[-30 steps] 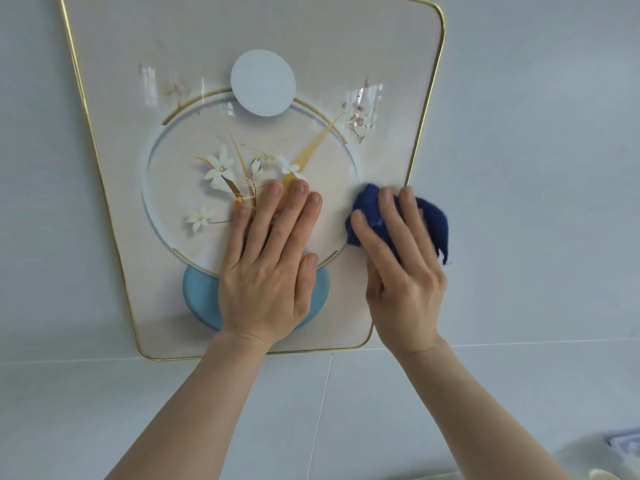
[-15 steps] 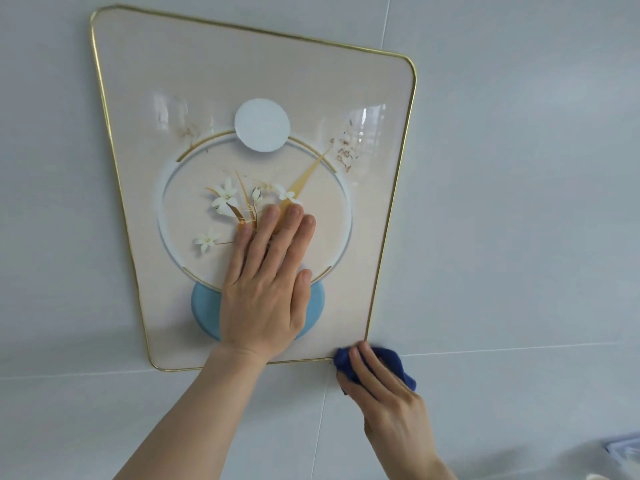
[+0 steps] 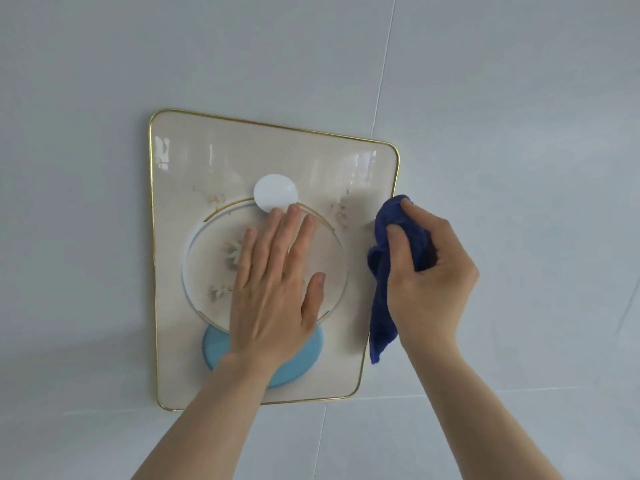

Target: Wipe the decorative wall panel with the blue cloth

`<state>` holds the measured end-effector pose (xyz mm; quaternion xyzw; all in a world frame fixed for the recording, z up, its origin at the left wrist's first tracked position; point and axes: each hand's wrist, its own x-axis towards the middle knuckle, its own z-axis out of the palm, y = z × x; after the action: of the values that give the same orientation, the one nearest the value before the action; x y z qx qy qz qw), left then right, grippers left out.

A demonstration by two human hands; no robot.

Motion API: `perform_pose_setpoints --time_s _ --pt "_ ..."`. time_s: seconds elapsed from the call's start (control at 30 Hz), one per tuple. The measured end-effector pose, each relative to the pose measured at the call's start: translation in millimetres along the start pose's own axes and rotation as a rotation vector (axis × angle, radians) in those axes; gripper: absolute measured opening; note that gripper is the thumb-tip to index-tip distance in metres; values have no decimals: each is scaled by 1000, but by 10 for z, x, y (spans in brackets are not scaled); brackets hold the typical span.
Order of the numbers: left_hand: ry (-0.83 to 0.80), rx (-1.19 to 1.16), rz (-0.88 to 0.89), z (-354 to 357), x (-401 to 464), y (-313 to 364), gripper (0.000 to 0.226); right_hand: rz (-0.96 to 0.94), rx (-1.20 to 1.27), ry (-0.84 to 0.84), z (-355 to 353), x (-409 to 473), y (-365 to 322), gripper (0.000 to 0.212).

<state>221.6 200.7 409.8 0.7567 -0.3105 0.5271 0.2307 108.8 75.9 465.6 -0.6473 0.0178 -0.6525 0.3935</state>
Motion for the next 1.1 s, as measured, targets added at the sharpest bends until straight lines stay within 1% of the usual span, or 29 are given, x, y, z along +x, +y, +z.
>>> perform_pose_setpoints --time_s 0.07,0.1,0.2,0.27,0.37,0.47,0.57,0.77,0.97,1.1 --pt "-29 11 -10 46 27 -30 69 -156 -78 23 178 114 35 31" --pt "-43 10 -9 78 23 -51 70 -222 -127 -6 262 132 95 33" --pt "-53 1 3 147 13 -107 65 -415 -292 -192 420 89 366 41" --pt "-50 5 22 170 16 -141 63 -546 -412 -278 422 44 525 44" --pt "-40 27 42 220 -5 -170 63 -655 -534 -315 425 24 659 43" --pt "-12 79 25 297 3 -167 64 -726 -543 -314 495 106 720 39" --pt "19 109 17 346 4 -156 67 -765 -518 -278 577 276 696 36" --pt "39 105 26 347 -1 -175 67 -684 -424 -98 856 714 397 33" --pt "37 87 15 330 2 -160 67 -588 -389 -62 897 553 376 34" --pt "37 78 7 319 5 -141 67 -651 -421 -94 823 371 552 33"
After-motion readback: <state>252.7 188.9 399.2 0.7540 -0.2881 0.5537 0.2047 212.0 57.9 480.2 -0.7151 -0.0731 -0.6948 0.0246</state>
